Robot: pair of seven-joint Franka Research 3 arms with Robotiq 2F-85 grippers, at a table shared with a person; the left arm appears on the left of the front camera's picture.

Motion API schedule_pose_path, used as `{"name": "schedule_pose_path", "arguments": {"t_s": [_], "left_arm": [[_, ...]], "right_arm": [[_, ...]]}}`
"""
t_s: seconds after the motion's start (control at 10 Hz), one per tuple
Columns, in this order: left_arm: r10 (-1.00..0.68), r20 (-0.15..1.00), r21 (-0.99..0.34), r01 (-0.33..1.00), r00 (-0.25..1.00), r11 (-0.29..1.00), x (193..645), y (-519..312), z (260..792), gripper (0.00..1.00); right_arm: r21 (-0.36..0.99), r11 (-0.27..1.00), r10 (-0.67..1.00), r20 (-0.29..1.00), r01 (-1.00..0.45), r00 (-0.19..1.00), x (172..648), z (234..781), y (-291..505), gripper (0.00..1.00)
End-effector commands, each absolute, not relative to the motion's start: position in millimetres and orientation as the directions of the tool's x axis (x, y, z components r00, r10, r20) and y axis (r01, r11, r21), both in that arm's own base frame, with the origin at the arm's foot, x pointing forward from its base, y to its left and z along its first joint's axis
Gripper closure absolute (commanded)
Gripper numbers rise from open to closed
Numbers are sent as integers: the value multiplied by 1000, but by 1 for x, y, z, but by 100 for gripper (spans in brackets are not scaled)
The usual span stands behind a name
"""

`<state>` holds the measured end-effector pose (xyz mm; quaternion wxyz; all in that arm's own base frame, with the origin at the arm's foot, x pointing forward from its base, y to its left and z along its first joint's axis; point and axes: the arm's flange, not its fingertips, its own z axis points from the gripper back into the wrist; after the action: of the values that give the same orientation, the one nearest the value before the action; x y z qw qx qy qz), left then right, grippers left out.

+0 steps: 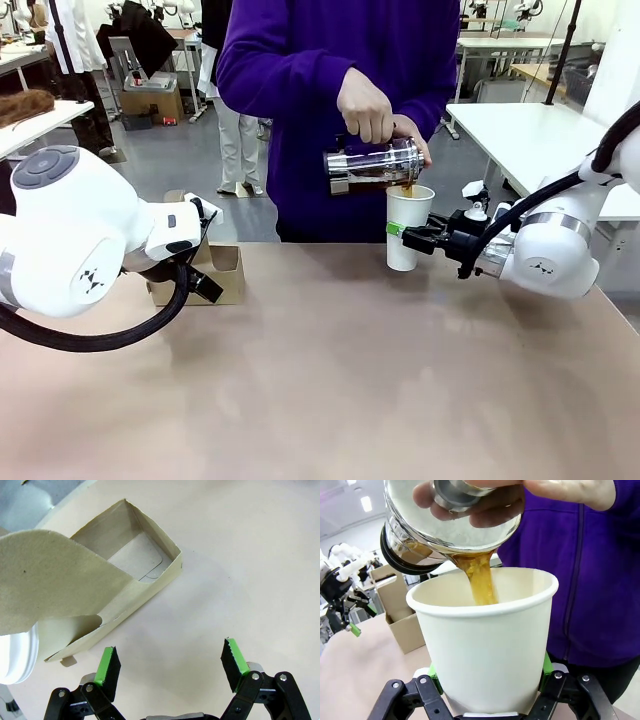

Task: Pour a drink into a cup and package it in a carrier.
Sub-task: When a person places the Paper Cup Lid on the 600 ml Paper Cup , lift the 600 ml Paper Cup.

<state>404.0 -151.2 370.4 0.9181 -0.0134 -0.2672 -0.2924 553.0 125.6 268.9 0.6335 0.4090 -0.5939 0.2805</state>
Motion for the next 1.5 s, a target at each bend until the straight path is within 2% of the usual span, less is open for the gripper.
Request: {"name": "schedule_pose_path", "arguments": {"t_s": [0.0, 1.4], "left_arm": [[-529, 499, 131, 544, 686, 829, 404, -151, 371, 0], [-529, 499, 131, 544, 686, 829, 404, -151, 371, 0]], "right_arm": [[182, 508, -129, 982, -842, 135, 550, 273, 126, 20], [182, 508, -129, 982, -842, 135, 550, 273, 126, 20]]}}
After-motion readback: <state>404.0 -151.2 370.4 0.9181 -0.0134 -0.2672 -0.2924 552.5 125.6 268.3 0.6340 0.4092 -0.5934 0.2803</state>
